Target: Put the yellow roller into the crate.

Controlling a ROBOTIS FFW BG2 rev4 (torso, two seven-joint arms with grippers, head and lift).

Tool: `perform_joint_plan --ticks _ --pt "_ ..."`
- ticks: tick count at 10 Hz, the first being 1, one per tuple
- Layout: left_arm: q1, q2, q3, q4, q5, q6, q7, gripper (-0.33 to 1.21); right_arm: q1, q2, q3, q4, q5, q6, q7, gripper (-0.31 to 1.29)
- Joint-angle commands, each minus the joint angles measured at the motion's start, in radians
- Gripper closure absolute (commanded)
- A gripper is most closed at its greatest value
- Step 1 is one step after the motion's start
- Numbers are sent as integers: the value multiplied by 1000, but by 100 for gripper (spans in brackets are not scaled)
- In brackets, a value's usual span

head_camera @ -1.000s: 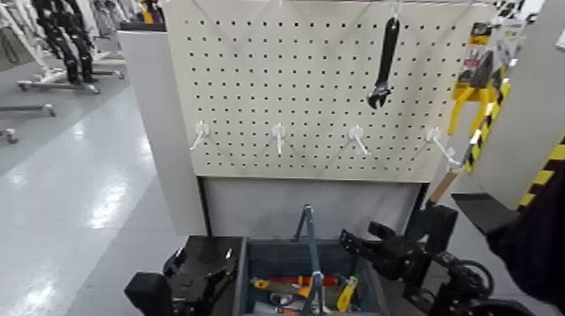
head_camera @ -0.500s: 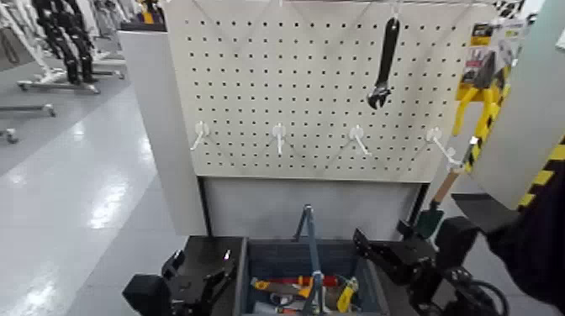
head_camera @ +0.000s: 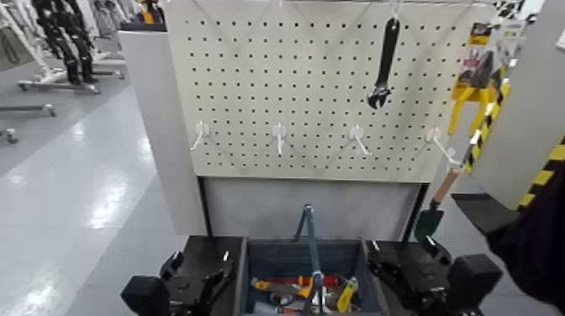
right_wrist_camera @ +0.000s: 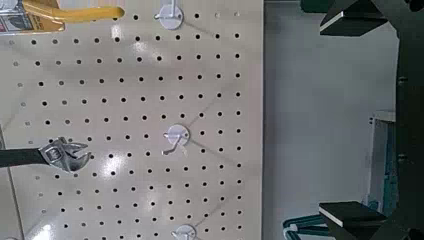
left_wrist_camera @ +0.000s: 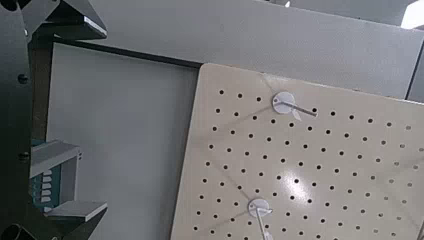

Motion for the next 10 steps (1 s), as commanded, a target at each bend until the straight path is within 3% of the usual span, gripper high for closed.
perform_joint_plan --ticks 1,6,10 --pt "0 0 1 0 0 0 0 10 53 28 -10 1 42 -63 -11 12" --pt "5 0 6 -3 -2 -3 0 11 133 70 -15 5 69 -111 -49 11" --pt "5 -1 6 -3 -3 -5 0 11 139 74 -12 11 74 -112 -65 12"
